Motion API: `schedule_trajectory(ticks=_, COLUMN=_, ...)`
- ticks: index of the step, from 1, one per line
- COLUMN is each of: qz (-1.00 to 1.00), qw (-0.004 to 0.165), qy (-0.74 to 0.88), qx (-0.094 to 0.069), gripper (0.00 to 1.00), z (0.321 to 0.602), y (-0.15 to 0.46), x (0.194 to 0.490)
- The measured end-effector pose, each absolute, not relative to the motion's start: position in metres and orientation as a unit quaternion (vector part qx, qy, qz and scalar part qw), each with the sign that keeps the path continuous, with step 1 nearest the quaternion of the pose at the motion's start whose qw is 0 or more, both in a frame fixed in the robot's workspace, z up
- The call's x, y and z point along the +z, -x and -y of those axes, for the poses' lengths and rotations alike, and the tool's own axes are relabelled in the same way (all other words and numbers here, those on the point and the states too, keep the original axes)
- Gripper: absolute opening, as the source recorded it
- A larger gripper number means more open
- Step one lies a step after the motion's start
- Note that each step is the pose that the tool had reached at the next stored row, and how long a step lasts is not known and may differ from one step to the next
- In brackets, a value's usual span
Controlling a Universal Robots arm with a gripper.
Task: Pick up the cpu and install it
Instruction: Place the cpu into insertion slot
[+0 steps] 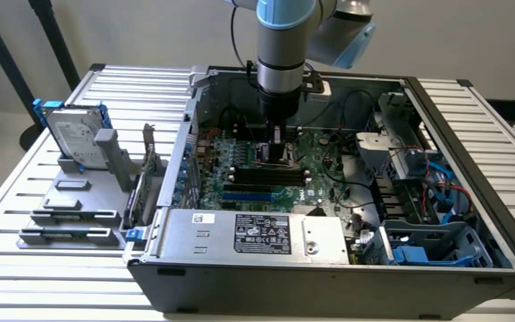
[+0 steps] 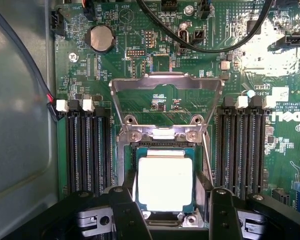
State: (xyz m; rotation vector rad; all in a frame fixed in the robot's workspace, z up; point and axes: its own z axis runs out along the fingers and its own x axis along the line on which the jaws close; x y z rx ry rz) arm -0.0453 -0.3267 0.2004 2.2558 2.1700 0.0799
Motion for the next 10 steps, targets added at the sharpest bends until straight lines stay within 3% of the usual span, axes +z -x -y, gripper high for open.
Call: schedule_trajectory(ticks=10, qz=-0.693, qw=0.005, qy=-0.720, qx=0.026, gripper=0.55, z=0.3267, y=0.0453, x=0.1982)
